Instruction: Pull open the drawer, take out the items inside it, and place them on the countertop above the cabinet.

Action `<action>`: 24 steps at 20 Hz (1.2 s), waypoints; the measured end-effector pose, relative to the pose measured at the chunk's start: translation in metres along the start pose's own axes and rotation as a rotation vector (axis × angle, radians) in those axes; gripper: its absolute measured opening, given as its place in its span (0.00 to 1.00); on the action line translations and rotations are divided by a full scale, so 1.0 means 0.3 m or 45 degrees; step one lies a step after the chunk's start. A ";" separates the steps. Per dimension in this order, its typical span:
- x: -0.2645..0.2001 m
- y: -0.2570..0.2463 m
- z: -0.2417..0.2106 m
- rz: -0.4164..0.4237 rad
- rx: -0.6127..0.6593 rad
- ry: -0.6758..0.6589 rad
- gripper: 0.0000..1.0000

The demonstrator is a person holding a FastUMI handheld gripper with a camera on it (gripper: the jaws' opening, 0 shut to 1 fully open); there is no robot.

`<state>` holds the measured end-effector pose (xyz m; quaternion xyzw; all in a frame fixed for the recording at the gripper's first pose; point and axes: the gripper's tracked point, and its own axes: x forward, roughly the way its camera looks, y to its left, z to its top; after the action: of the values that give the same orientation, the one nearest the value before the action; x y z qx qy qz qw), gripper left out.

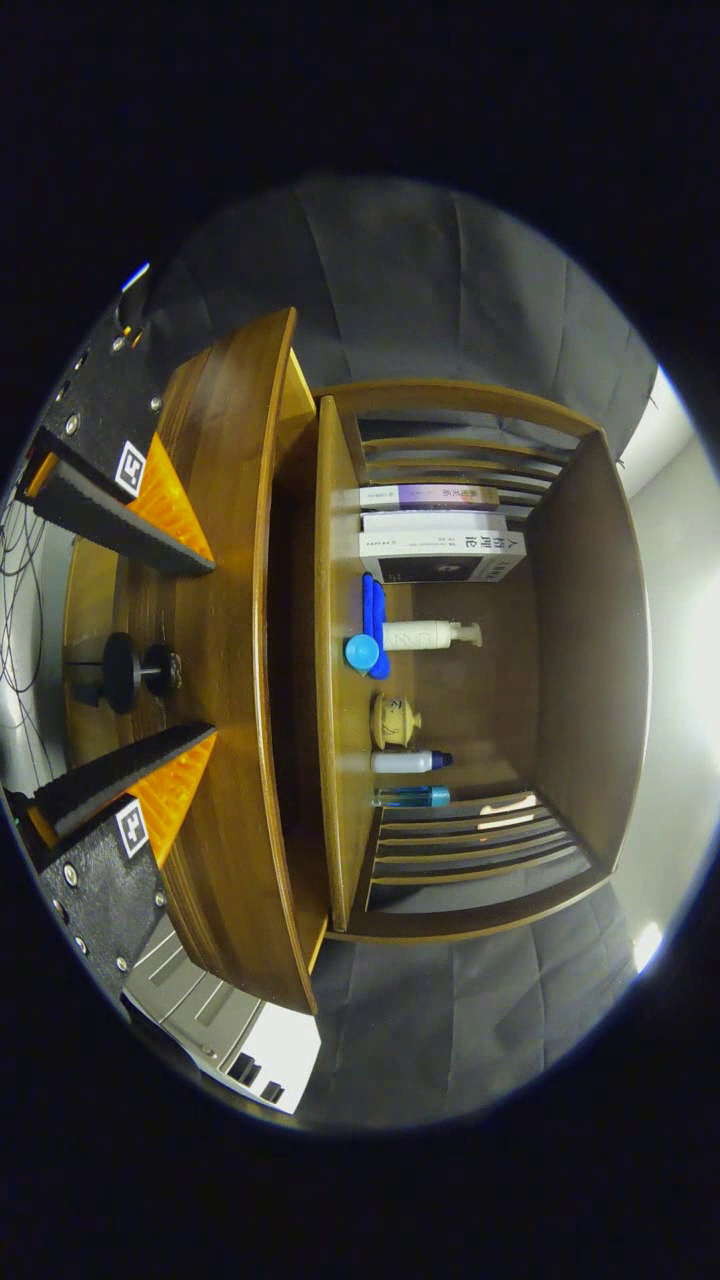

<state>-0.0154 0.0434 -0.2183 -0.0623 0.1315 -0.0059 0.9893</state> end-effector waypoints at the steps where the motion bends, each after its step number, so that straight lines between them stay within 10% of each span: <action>1: 0.010 0.000 0.001 0.004 0.005 0.005 0.94; 24: 0.305 0.010 -0.008 0.085 -0.127 0.138 0.94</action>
<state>0.0724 0.0435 -0.2447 -0.1067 0.1869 0.0305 0.9761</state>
